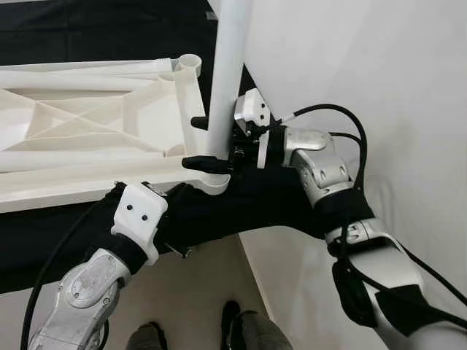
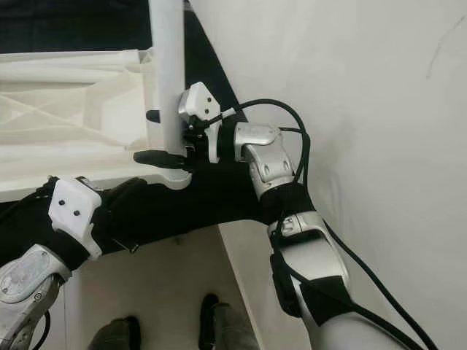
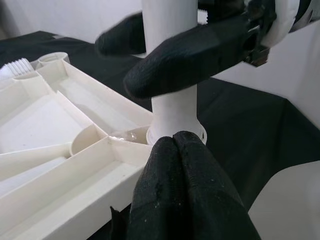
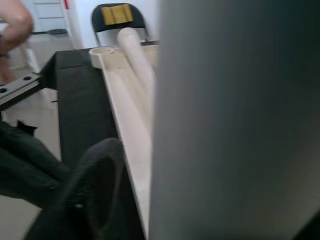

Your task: Building children table

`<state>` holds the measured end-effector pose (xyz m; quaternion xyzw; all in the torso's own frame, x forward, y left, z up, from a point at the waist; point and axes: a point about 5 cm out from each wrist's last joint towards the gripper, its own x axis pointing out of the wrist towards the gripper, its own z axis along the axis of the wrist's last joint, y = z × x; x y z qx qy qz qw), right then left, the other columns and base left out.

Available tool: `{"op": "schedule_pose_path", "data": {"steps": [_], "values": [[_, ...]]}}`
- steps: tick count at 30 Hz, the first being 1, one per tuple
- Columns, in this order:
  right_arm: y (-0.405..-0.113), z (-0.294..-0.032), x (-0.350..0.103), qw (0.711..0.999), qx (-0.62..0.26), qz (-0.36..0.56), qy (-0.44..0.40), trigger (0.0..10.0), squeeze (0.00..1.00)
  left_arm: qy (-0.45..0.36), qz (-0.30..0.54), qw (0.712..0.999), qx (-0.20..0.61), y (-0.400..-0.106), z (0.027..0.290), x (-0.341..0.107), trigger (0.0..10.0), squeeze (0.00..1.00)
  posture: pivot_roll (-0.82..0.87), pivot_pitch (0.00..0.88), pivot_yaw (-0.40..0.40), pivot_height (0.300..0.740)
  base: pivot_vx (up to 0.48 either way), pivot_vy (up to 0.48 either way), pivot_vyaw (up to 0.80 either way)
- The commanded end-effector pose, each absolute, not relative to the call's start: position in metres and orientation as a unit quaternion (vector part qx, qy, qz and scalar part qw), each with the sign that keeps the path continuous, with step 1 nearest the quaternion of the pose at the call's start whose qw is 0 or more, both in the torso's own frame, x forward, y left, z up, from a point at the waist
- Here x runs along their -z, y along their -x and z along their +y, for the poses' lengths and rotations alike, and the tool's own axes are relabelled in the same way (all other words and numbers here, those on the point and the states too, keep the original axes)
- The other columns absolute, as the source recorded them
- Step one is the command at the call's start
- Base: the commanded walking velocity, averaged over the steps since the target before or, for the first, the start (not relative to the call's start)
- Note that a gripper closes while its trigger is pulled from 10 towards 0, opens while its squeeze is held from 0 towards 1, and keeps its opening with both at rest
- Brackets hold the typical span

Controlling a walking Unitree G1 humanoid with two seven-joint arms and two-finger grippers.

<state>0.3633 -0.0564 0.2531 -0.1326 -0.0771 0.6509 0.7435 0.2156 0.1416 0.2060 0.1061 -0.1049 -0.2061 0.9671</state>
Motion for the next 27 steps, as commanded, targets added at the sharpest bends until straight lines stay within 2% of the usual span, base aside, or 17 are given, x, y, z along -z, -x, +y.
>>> {"op": "schedule_pose_path", "data": {"steps": [1,5,6,9,12,14,15,16,17,18,20,21,23,27], "values": [[-0.361,-0.05,-0.252,0.721,-0.676,-0.071,0.136,0.0,0.0,-0.111,-0.093,0.968,0.206,-0.213,0.142,-0.202,10.0,0.0,0.11,0.256,-0.159,0.74,0.0,0.0,0.0],[-0.363,-0.049,-0.255,0.71,-0.687,-0.073,0.137,0.0,0.0,-0.111,-0.092,0.968,0.206,-0.213,0.141,-0.202,10.0,0.0,0.11,0.261,-0.158,0.74,0.0,0.0,0.0],[-0.364,-0.05,-0.255,0.713,-0.684,-0.073,0.137,0.0,0.0,-0.111,-0.092,0.968,0.206,-0.212,0.142,-0.202,10.0,0.0,0.11,0.262,-0.157,0.74,0.0,0.0,0.0],[-0.371,-0.055,-0.249,0.745,-0.648,-0.075,0.142,0.0,0.0,-0.111,-0.091,0.968,0.205,-0.212,0.142,-0.201,10.0,0.0,0.1,0.262,-0.158,0.74,0.0,0.0,0.0],[-0.372,-0.056,-0.249,0.749,-0.643,-0.075,0.142,0.0,0.0,-0.111,-0.091,0.968,0.205,-0.212,0.142,-0.201,10.0,0.0,0.1,0.262,-0.158,0.74,0.0,0.0,0.0],[-0.378,-0.065,-0.232,0.841,-0.529,-0.075,0.084,0.0,0.0,-0.111,-0.09,0.968,0.205,-0.212,0.142,-0.201,10.0,0.0,0.09,0.26,-0.165,0.74,0.0,0.0,0.0],[-0.379,-0.07,-0.225,0.872,-0.479,-0.076,0.062,0.0,0.0,-0.11,-0.09,0.969,0.204,-0.211,0.142,-0.201,10.0,0.0,0.09,0.26,-0.165,0.74,0.0,0.0,0.0],[-0.379,-0.07,-0.225,0.872,-0.479,-0.076,0.062,0.0,0.0,-0.11,-0.09,0.969,0.204,-0.211,0.142,-0.201,10.0,0.0,0.09,0.26,-0.165,0.74,0.0,0.0,0.0],[-0.379,-0.078,-0.212,0.927,-0.367,-0.078,0.015,0.0,0.0,-0.111,-0.089,0.969,0.204,-0.211,0.143,-0.2,10.0,0.0,0.1,0.26,-0.164,0.74,0.0,0.0,0.0],[-0.379,-0.078,-0.212,0.927,-0.367,-0.078,0.015,0.0,0.0,-0.111,-0.089,0.969,0.204,-0.211,0.143,-0.2,10.0,0.0,0.1,0.26,-0.164,0.74,0.0,0.0,0.0],[-0.35,-0.069,-0.182,0.955,-0.289,-0.074,0.007,0.0,0.0,-0.113,-0.087,0.968,0.205,-0.211,0.143,-0.2,10.0,0.0,0.11,0.268,-0.153,0.74,0.0,0.0,0.0],[-0.338,-0.059,-0.175,0.953,-0.294,-0.071,-0.005,0.0,0.0,-0.114,-0.088,0.968,0.204,-0.211,0.144,-0.2,10.0,0.0,0.1,0.258,-0.148,0.74,0.0,0.0,0.0],[-0.333,-0.051,-0.176,0.948,-0.309,-0.076,-0.01,0.0,0.0,-0.113,-0.088,0.969,0.203,-0.211,0.144,-0.2,10.0,0.0,0.1,0.254,-0.144,0.74,0.0,0.0,0.0],[-0.344,-0.052,-0.181,0.942,-0.323,-0.088,0.006,0.0,0.0,-0.113,-0.089,0.968,0.204,-0.213,0.143,-0.2,10.0,0.0,0.1,0.253,-0.15,0.74,0.0,0.0,0.0]]}}
